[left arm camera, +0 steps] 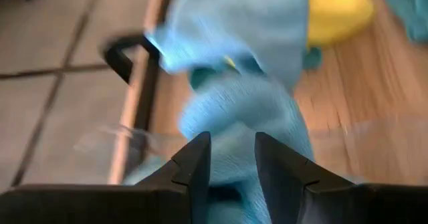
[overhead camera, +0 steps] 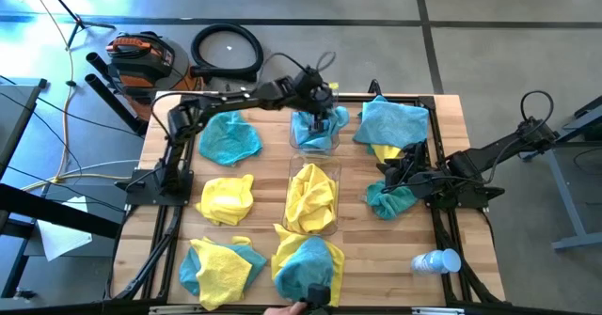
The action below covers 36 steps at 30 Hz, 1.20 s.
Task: Sort microfiber towel by color & place in baskets
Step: Put the blue towel into the top transparent bin, then put the yellow towel into the bottom transparent bin
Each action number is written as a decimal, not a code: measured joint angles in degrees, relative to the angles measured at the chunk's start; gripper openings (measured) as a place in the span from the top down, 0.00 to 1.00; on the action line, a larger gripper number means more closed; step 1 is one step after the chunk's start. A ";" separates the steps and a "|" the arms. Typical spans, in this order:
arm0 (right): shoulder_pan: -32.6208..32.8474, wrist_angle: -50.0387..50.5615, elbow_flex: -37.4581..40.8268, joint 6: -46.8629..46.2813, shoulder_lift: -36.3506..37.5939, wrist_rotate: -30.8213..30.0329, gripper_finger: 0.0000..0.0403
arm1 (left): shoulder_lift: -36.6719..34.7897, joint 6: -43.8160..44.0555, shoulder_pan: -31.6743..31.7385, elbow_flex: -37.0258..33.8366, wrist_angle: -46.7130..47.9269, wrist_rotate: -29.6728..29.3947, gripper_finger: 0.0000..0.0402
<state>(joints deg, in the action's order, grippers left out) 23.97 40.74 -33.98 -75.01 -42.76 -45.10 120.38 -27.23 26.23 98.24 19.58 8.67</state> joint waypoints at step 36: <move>0.02 0.31 0.00 8.11 0.02 1.08 0.51 | -13.35 23.65 -3.79 0.04 18.60 -15.09 0.77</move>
<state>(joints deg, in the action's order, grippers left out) 23.99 41.05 -33.98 -66.90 -42.74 -44.02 107.03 -3.59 22.44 98.28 38.18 -6.43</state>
